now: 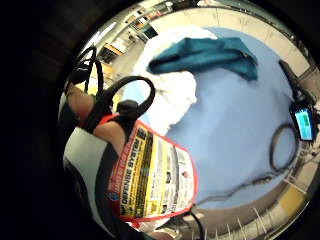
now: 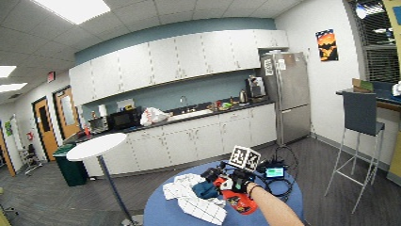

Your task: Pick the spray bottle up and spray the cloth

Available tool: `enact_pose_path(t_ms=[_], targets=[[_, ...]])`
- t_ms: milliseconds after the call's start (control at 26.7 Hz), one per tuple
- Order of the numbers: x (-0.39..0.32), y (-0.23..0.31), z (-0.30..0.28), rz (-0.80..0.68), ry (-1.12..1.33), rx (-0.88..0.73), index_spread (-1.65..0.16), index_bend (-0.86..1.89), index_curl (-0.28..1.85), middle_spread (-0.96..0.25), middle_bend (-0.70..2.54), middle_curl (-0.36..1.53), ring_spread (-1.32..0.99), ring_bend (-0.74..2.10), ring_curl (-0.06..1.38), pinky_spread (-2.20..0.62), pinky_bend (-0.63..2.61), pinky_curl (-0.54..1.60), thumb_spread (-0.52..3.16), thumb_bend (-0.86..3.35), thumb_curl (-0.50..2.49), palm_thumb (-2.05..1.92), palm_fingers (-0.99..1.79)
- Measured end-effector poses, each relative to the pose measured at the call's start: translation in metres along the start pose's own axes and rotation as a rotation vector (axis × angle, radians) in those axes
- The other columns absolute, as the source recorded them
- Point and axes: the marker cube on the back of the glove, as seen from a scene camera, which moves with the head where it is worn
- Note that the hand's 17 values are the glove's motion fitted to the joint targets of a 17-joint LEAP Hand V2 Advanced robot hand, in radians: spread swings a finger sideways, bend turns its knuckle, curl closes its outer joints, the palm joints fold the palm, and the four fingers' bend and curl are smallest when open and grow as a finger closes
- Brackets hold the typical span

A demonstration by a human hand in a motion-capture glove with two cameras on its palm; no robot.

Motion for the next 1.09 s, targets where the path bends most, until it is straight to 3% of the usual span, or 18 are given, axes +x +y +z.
enact_pose_path(t_ms=[150, 412, 712, 1087], targets=[[-0.037, -0.008, -0.002, -0.15, -0.144, 0.166, -0.19, 0.06, 0.15, -0.1, 0.51, 0.47, -0.1, 0.59, 0.4, 0.1, 0.49, 0.33, 0.88, -0.02, 0.64, 0.98, 1.08], [-0.079, -0.024, 0.023, -0.289, -0.228, 0.3, -0.19, 0.07, 0.16, -0.1, 0.49, 0.47, -0.11, 0.57, 0.39, 0.11, 0.48, 0.33, 0.88, -0.02, 0.64, 0.98, 1.06], [-0.06, -0.042, 0.076, -0.261, -0.26, 0.42, -0.2, 0.08, 0.17, -0.11, 0.48, 0.47, -0.11, 0.56, 0.39, 0.11, 0.44, 0.32, 0.89, -0.02, 0.64, 0.98, 1.07], [-0.055, -0.048, 0.109, -0.227, -0.201, 0.414, -0.2, 0.07, 0.17, -0.11, 0.46, 0.47, -0.11, 0.57, 0.4, 0.13, 0.41, 0.31, 0.89, -0.02, 0.64, 0.98, 1.06]])
